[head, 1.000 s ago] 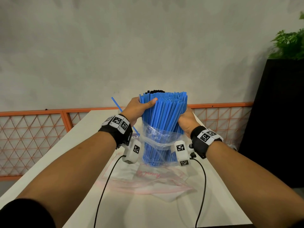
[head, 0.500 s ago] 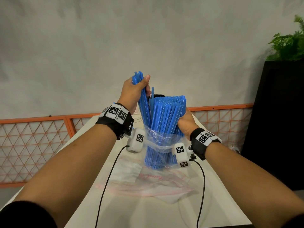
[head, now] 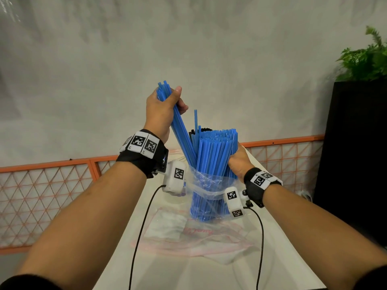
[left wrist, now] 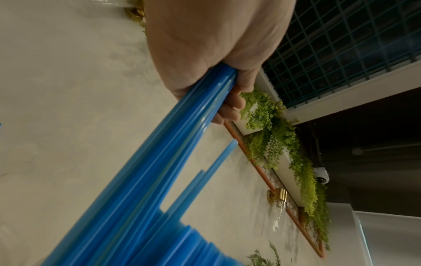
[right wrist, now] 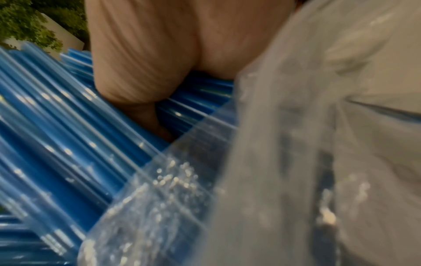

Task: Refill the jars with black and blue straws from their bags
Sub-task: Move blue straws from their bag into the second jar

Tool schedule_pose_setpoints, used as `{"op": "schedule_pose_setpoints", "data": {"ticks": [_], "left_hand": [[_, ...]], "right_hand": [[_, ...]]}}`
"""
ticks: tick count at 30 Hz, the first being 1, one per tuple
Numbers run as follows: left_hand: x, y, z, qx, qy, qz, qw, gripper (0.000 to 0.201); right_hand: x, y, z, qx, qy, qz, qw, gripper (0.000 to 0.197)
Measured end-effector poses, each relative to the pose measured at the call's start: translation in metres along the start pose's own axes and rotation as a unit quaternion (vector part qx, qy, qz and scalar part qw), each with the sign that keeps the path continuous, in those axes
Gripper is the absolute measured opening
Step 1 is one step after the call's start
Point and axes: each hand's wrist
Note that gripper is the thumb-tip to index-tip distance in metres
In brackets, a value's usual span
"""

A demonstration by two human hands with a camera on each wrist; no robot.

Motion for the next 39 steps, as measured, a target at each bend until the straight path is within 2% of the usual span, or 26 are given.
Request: {"op": "schedule_pose_setpoints", "data": {"ticks": [8, 14, 25, 39], "left_hand": [[-0.007, 0.019, -0.002, 0.031, 0.042, 0.029, 0.998, 0.012], [-0.007, 0.026, -0.001, 0.056, 0.052, 0.004, 0.997, 0.013], [-0.018, 0.024, -0.007, 0.063, 0.064, -0.039, 0.995, 0.014], [-0.038, -0.025, -0.008, -0.001, 0.018, -0.116, 0.993, 0.016]], "right_hand": [[0.0, -0.001, 0.001, -0.019, 0.011, 0.012, 1.0, 0.023], [0.0, -0.001, 0.002, -0.024, 0.009, 0.025, 0.999, 0.024], [0.003, -0.004, 0.002, -0.014, 0.022, 0.007, 1.0, 0.021], [0.004, -0.006, 0.002, 0.002, 0.022, 0.001, 1.0, 0.026]]}}
Point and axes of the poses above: each hand's wrist, its own z-axis away from the middle knuckle, its own x-axis out of the palm, y = z × x, and after that the axes turned 6 degrees about -z, right-handed
